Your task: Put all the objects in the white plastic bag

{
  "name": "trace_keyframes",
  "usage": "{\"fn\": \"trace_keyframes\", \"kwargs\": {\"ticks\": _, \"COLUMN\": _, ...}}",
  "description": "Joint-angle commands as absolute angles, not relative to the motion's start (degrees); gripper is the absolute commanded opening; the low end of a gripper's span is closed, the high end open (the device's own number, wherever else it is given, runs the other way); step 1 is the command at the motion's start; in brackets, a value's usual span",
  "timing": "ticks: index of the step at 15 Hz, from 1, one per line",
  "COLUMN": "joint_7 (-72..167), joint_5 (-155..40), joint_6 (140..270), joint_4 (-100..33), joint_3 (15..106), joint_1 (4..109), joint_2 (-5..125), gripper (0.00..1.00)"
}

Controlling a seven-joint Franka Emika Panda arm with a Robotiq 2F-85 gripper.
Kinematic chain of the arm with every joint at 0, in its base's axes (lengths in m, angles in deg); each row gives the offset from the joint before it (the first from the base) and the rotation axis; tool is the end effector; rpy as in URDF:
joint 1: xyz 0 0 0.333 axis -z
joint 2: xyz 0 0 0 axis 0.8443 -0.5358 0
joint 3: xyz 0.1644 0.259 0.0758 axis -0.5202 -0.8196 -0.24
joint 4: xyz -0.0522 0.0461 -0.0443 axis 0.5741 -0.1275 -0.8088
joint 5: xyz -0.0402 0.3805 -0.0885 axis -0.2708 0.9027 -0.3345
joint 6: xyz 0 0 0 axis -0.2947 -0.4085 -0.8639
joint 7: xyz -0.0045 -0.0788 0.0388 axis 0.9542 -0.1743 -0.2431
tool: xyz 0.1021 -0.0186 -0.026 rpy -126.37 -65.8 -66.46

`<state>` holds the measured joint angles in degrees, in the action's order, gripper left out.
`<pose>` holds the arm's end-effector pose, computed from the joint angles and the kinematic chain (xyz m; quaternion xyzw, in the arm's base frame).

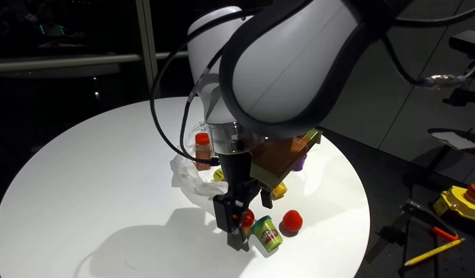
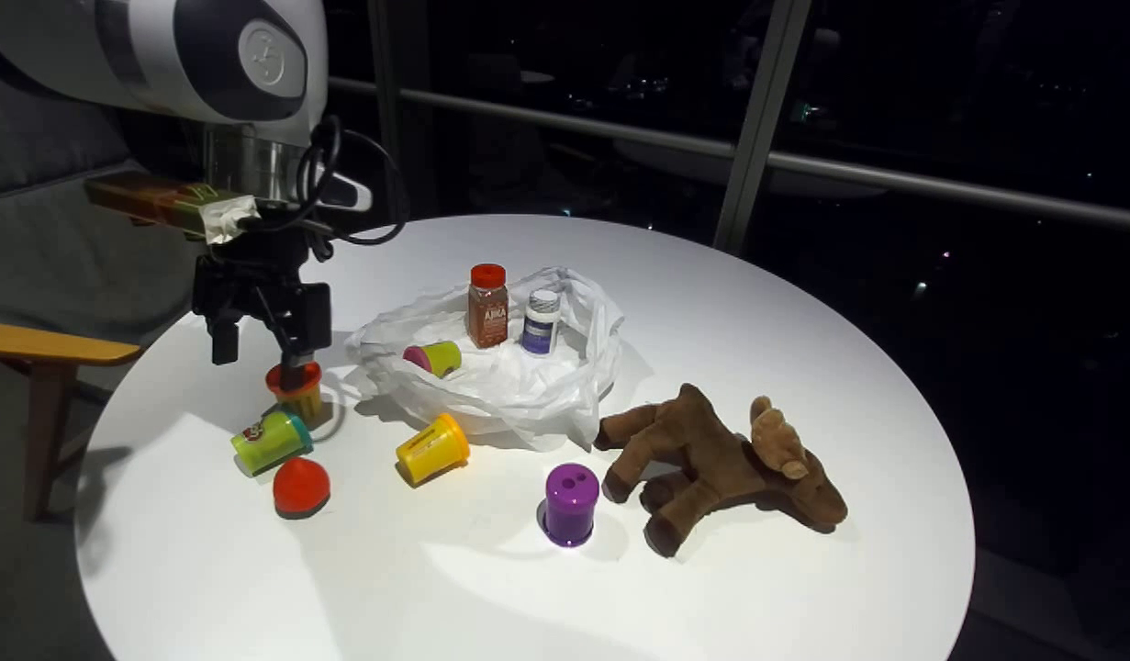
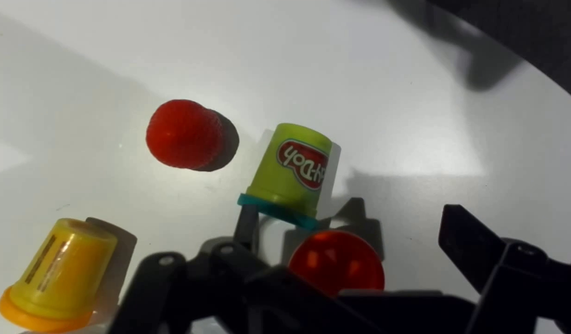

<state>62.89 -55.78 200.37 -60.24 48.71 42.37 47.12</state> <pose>0.5060 0.2158 0.1610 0.9871 0.0324 -0.1534 0.0324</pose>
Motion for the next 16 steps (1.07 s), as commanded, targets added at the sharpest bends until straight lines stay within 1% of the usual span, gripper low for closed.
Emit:
{"fn": "trace_keyframes", "kwargs": {"ticks": 1, "joint_7": 61.61, "joint_5": -54.83, "joint_6": 201.63, "joint_4": -60.41, "joint_3": 48.55, "joint_1": 41.94, "joint_2": 47.39, "gripper": 1.00}}
{"fn": "trace_keyframes", "kwargs": {"ticks": 10, "joint_7": 63.26, "joint_5": -57.20, "joint_6": 203.45, "joint_4": -58.52, "joint_3": 49.56, "joint_1": 39.23, "joint_2": 44.84, "gripper": 1.00}}
{"fn": "trace_keyframes", "kwargs": {"ticks": 16, "joint_7": 65.10, "joint_5": -60.57, "joint_6": 205.48, "joint_4": -56.98, "joint_3": 51.82, "joint_1": 37.45, "joint_2": 43.64, "gripper": 1.00}}
